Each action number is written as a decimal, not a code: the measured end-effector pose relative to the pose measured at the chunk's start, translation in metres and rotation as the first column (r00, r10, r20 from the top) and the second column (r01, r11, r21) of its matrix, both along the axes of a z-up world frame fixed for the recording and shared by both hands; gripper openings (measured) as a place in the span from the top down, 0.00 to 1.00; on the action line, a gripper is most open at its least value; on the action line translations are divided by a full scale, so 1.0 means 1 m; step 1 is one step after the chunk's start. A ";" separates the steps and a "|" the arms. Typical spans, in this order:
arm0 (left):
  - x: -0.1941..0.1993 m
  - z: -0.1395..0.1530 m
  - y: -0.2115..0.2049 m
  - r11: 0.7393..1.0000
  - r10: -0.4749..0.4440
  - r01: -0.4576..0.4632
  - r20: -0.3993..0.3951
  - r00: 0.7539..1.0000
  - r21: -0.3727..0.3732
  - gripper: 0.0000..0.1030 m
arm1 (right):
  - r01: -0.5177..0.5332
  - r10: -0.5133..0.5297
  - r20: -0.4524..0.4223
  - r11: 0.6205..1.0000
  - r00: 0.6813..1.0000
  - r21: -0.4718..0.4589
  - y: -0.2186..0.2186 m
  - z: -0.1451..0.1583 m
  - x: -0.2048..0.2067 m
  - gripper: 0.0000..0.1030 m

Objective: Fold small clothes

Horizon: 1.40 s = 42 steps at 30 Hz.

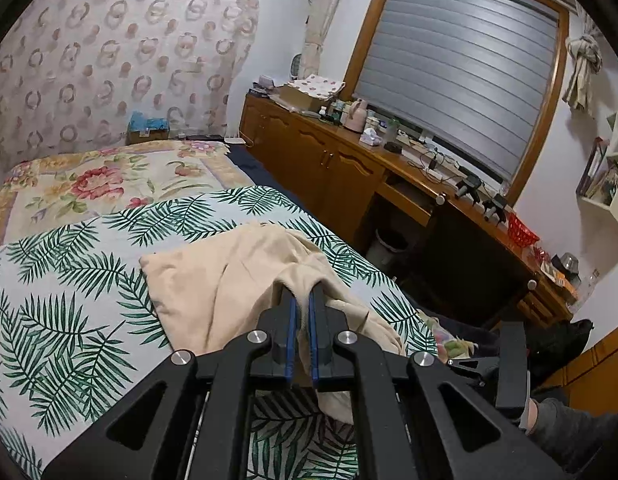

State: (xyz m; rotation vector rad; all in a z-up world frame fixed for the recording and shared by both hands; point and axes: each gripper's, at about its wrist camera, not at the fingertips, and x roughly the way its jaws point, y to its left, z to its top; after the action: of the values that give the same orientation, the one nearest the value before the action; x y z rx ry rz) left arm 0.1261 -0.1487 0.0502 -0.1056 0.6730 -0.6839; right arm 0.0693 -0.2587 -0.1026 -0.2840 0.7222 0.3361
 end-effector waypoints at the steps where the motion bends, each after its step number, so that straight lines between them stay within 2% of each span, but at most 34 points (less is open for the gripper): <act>1: 0.002 -0.001 0.001 1.000 0.003 -0.003 -0.003 1.000 -0.003 0.94 | -0.009 0.009 -0.006 1.000 1.000 -0.001 -0.001 0.002 0.002 0.87; 3: 0.006 -0.002 0.006 1.000 0.013 -0.013 -0.005 1.000 -0.010 0.94 | -0.037 0.037 -0.014 0.999 0.999 0.024 -0.006 0.008 0.006 0.90; 8: 0.023 0.001 0.024 0.998 0.053 -0.053 -0.002 0.999 -0.044 0.94 | -0.068 0.066 0.038 0.997 0.997 0.048 -0.013 0.046 0.026 0.91; 14: 0.063 -0.005 0.048 0.989 0.128 -0.131 -0.038 0.991 -0.065 0.94 | -0.115 0.108 0.139 0.992 0.984 0.043 -0.011 0.102 0.078 0.91; 18: 0.090 -0.020 0.057 0.985 0.169 -0.172 -0.063 0.984 -0.034 0.94 | -0.138 0.131 0.130 0.990 0.983 0.039 -0.002 0.111 0.134 0.91; 23: 0.113 -0.042 0.057 0.981 0.196 -0.194 -0.081 0.977 0.032 0.93 | -0.137 0.131 0.082 0.988 0.988 0.073 0.005 0.095 0.199 0.91; 25: 0.117 -0.045 0.057 0.979 0.200 -0.196 -0.072 0.977 0.053 0.84 | -0.126 0.121 0.066 0.989 0.990 0.075 0.007 0.086 0.218 0.91; 28: 0.114 -0.045 0.059 0.977 0.201 -0.199 -0.023 0.979 0.074 0.53 | -0.097 0.094 0.039 0.989 0.995 0.108 -0.001 0.079 0.235 0.90; 29: 0.112 -0.045 0.059 0.978 0.192 -0.190 -0.015 0.981 0.080 0.49 | -0.081 0.077 0.035 0.989 0.996 0.122 -0.003 0.079 0.238 0.80; 30: 0.111 -0.046 0.059 0.981 0.176 -0.174 -0.013 0.984 0.087 0.39 | -0.057 0.053 0.034 0.989 0.998 0.136 -0.007 0.081 0.242 0.74; 32: 0.106 -0.051 0.057 0.984 0.141 -0.139 -0.014 0.990 0.108 0.23 | -0.014 0.006 0.048 0.987 0.999 0.159 -0.009 0.088 0.242 0.57; 34: 0.102 -0.060 0.055 0.984 0.122 -0.118 -0.025 0.992 0.133 0.22 | -0.002 -0.011 0.071 0.982 0.997 0.188 -0.015 0.096 0.237 0.53; 37: 0.100 -0.073 0.047 0.981 0.099 -0.088 -0.055 0.994 0.175 0.22 | -0.012 -0.005 0.084 0.979 0.996 0.202 -0.021 0.104 0.220 0.53; 42: 0.115 -0.088 0.034 0.962 0.111 -0.090 -0.068 0.991 0.259 0.22 | -0.070 0.064 0.046 0.986 0.997 0.152 -0.020 0.094 0.196 0.52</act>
State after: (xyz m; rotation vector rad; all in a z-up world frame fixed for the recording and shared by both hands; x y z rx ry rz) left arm 0.2408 -0.1148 -0.0375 0.0699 0.8239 -0.4920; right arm 0.2649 -0.2786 -0.0089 -0.1694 0.6434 0.4462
